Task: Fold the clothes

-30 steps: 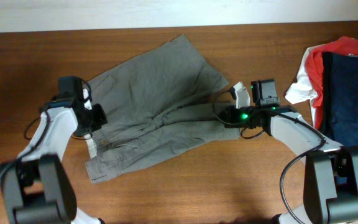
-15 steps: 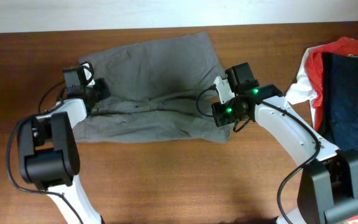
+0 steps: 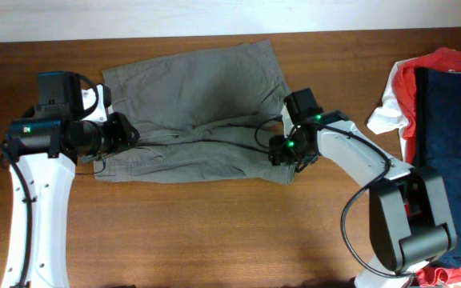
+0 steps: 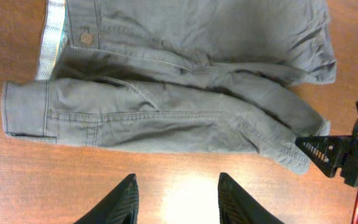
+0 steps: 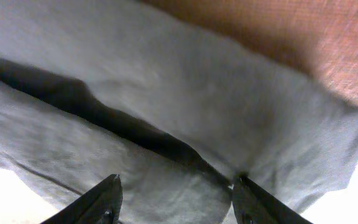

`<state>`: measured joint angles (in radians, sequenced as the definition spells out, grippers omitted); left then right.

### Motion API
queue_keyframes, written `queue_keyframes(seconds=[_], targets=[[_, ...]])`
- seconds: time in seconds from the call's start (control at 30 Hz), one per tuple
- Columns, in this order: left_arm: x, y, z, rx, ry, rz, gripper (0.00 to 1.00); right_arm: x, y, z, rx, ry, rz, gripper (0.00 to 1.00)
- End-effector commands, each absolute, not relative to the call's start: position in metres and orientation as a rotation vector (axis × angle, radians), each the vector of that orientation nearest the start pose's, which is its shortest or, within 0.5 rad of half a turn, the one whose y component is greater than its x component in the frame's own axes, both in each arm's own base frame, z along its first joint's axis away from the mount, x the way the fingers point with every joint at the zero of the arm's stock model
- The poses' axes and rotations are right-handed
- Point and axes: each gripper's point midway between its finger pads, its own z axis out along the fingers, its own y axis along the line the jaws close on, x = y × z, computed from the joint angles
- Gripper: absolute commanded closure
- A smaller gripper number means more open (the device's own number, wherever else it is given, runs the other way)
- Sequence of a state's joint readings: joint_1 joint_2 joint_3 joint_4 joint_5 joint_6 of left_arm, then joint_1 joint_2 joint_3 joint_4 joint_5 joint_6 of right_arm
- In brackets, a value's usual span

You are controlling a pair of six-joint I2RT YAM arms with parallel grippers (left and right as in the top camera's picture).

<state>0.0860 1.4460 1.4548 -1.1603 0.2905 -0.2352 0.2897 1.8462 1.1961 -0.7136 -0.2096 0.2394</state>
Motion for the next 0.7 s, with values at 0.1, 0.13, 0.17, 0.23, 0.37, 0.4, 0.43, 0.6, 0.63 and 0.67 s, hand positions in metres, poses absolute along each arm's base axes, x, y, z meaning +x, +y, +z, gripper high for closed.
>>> queue_keyframes(seconds=[0.1, 0.13, 0.17, 0.23, 0.37, 0.4, 0.43, 0.6, 0.63, 0.67], targets=[[0.311, -0.023, 0.21, -0.373, 2.783, -0.441, 0.15, 0.304, 0.183, 0.038, -0.133, 3.067, 0.868, 0.42], [0.31, -0.023, 0.21, -0.373, 2.785, -0.441, 0.02, 0.287, 0.2, 0.054, -0.27, 3.031, 1.102, 0.43], [0.31, -0.023, 0.21, -0.374, 2.786, -0.441, 0.02, 0.28, 0.205, 0.062, -0.327, 3.012, 1.175, 0.44], [0.307, -0.024, 0.209, -0.378, 2.798, -0.442, 0.02, 0.253, 0.198, 0.073, -0.411, 3.071, 1.204, 0.44], [0.307, -0.024, 0.209, -0.379, 2.801, -0.441, 0.02, 0.234, 0.163, 0.057, -0.491, 3.236, 0.886, 0.39], [0.307, -0.023, 0.209, -0.38, 2.801, -0.436, 0.02, 0.242, 0.166, 0.056, -0.503, 3.196, 0.883, 0.38], [0.307, -0.018, 0.208, -0.387, 2.803, -0.397, 0.02, 0.261, 0.171, 0.06, -0.488, 3.114, 0.878, 0.39], [0.305, -0.016, 0.206, -0.392, 2.81, -0.372, 0.02, 0.297, 0.176, 0.111, -0.419, 2.955, 0.811, 0.96], [0.305, -0.015, 0.206, -0.392, 2.811, -0.371, 0.02, 0.296, 0.174, 0.109, -0.417, 2.968, 0.795, 0.96], [0.305, -0.015, 0.206, -0.392, 2.811, -0.37, 0.02, 0.294, 0.176, 0.105, -0.415, 2.971, 0.793, 0.96]])
